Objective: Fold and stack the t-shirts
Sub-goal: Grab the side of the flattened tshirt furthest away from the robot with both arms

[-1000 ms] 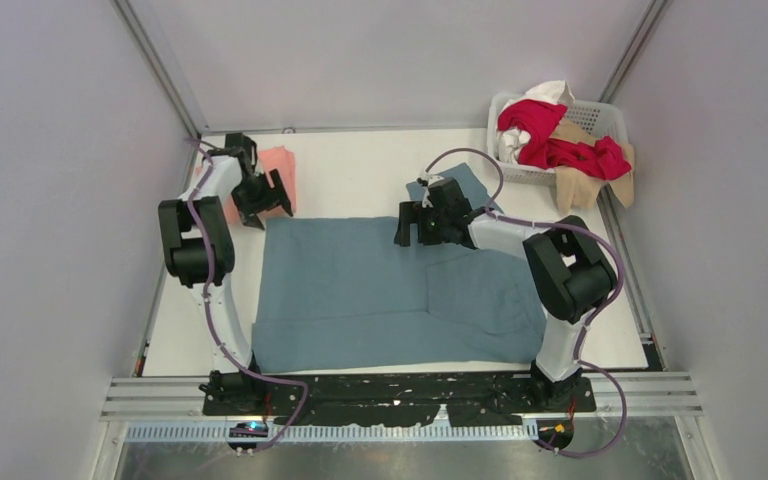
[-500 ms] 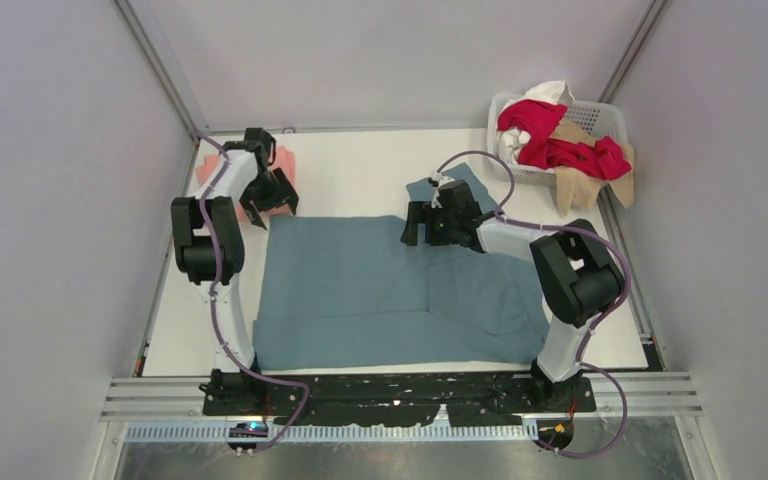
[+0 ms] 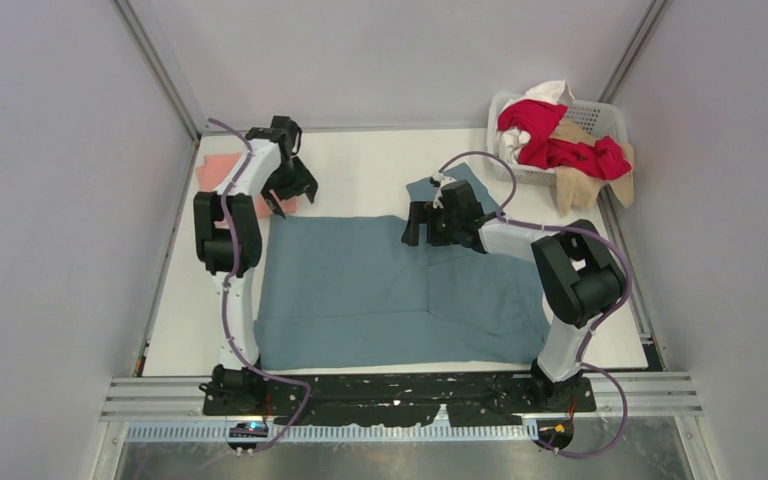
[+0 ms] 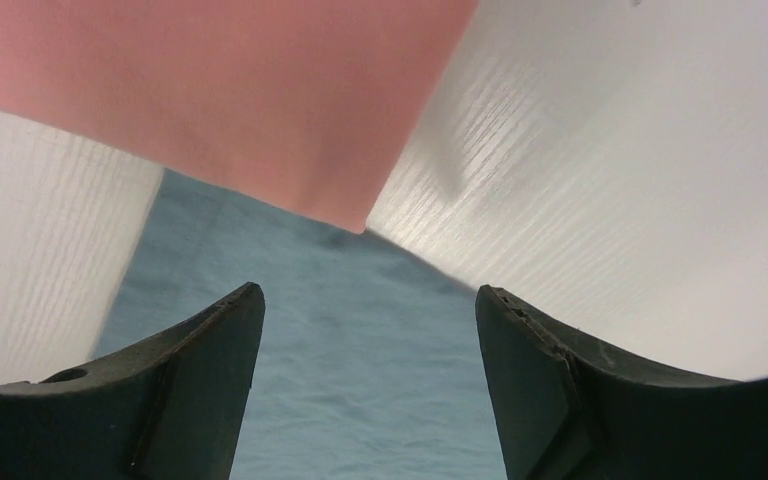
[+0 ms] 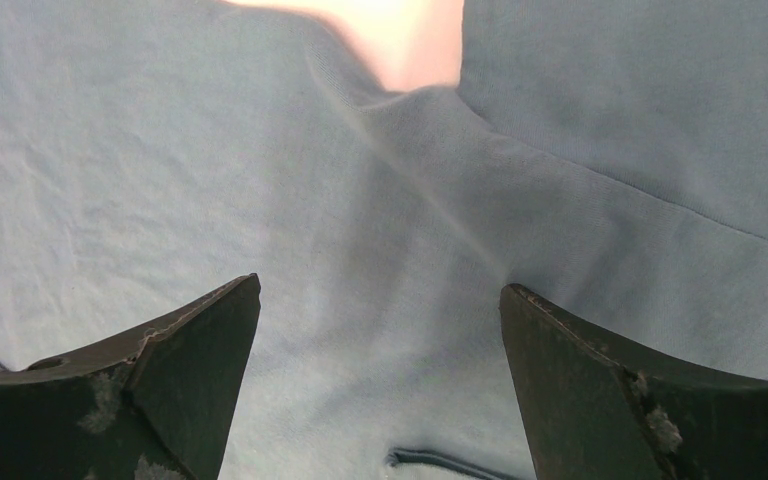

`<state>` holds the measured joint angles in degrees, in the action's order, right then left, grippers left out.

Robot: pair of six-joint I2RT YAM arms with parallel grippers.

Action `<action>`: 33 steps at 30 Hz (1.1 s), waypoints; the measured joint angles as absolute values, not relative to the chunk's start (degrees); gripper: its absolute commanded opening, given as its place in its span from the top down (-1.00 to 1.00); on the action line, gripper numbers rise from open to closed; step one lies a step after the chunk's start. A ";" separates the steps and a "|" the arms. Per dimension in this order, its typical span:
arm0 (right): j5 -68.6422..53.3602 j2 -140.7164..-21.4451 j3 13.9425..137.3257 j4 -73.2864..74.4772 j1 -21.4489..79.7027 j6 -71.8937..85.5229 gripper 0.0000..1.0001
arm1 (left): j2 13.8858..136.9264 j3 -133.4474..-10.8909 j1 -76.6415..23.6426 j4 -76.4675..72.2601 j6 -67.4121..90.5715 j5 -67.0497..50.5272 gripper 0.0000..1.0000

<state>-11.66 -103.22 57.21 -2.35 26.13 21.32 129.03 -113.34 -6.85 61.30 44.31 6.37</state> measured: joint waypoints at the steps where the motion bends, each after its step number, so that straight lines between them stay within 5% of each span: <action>1: -11.70 -103.20 57.21 -2.35 26.13 21.32 -0.90 | 129.58 -114.10 -7.05 61.58 44.58 6.50 -0.58; 20: -5.58 -84.64 53.10 -0.62 26.02 20.34 -0.90 | 140.40 -125.25 -8.27 68.64 42.98 2.22 -0.35; 29: -3.68 -84.12 51.68 -0.36 26.02 20.03 -0.90 | 140.40 -124.66 -9.23 71.07 43.38 1.96 0.46; 33: -3.46 -84.12 51.53 -0.36 26.00 20.03 -0.90 | 140.40 -124.57 -9.50 71.59 43.77 2.17 1.00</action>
